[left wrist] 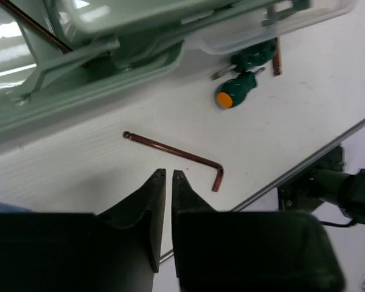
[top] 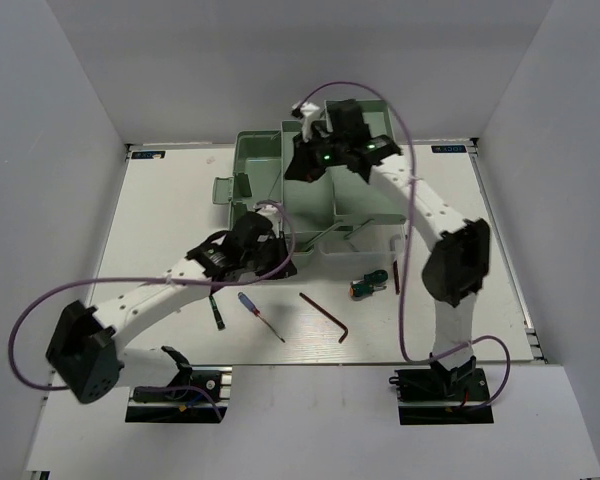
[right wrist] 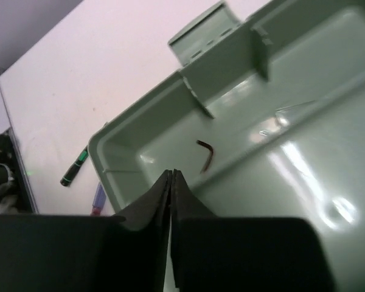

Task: Sort the tools into containers

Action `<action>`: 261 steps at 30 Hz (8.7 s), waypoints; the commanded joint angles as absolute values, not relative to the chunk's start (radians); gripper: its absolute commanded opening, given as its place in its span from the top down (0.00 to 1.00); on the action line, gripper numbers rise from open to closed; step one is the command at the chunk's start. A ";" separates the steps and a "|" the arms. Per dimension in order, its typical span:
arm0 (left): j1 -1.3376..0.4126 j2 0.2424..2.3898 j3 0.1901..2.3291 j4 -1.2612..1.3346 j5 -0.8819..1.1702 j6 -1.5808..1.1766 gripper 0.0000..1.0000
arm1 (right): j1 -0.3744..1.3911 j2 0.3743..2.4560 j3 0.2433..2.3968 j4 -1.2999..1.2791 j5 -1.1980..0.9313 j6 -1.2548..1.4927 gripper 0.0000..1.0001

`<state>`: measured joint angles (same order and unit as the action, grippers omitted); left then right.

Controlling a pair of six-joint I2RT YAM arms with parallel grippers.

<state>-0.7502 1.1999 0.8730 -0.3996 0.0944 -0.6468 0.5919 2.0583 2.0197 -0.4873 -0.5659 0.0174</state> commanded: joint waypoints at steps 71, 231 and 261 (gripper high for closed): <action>-1.249 1.888 1.114 -0.948 -0.365 -1.601 0.63 | 0.061 1.091 1.117 -0.538 -0.411 -0.008 0.56; -0.494 1.071 1.184 -0.910 -0.402 -0.838 0.21 | 0.149 1.465 0.673 -0.393 0.267 0.404 0.80; -0.494 1.025 1.166 -0.937 -0.397 -0.856 0.21 | 0.045 1.697 0.901 -0.370 0.097 0.255 0.93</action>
<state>-0.4946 1.0538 1.1767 -0.9207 -0.3862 -0.8474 0.0528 1.6558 0.9226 -0.3347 0.1410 0.2691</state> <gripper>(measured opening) 0.787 0.118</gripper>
